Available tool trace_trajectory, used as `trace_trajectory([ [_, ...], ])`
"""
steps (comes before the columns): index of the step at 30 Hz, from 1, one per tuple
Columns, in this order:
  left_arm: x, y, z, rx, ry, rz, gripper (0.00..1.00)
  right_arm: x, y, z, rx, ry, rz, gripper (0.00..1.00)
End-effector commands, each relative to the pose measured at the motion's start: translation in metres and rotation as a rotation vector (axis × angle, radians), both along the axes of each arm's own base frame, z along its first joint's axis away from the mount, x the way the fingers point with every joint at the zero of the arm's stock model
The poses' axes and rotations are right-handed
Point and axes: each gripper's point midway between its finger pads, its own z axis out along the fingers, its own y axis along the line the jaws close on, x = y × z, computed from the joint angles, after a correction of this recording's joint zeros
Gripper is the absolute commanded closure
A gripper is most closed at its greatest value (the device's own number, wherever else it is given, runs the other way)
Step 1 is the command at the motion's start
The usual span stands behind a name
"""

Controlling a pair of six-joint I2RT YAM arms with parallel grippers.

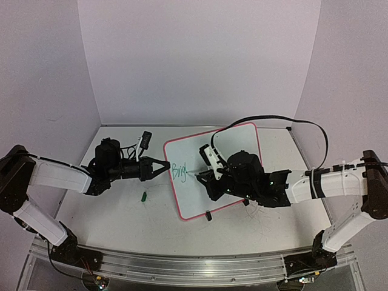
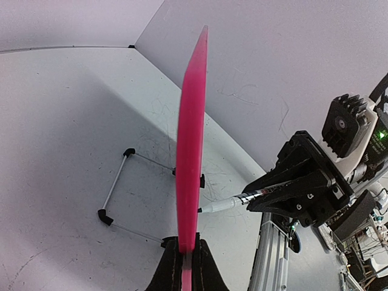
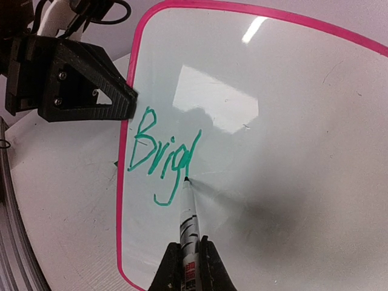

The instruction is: Write a sentence on the whiteboard

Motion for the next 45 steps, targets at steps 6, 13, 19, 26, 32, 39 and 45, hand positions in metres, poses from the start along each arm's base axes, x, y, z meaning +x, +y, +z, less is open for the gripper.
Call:
trace_trajectory([
  [6, 0.001, -0.002, 0.025, -0.037, -0.074, -0.007, 1.0, 0.003, 0.001, 0.013, 0.026, -0.017, -0.02, 1.0],
  [13, 0.0, -0.002, 0.024, -0.037, -0.073, -0.009, 1.0, 0.01, 0.003, 0.019, 0.035, -0.042, -0.047, 1.0],
  [19, 0.0, -0.001, 0.024, -0.037, -0.074, -0.007, 1.0, 0.014, 0.005, 0.023, 0.038, -0.055, -0.055, 1.0],
  [26, 0.0, -0.001, 0.024, -0.036, -0.075, -0.005, 1.0, 0.017, 0.007, 0.027, 0.04, -0.068, -0.063, 1.0],
  [32, 0.0, -0.002, 0.024, -0.036, -0.075, -0.008, 1.0, 0.021, 0.004, 0.032, 0.045, -0.08, -0.088, 1.0],
  [39, 0.0, -0.002, 0.025, -0.036, -0.076, -0.009, 1.0, 0.018, -0.001, 0.03, 0.043, -0.065, -0.094, 1.0],
  [45, 0.001, -0.003, 0.025, -0.036, -0.076, -0.01, 1.0, 0.011, -0.004, 0.023, 0.035, -0.036, -0.075, 1.0],
])
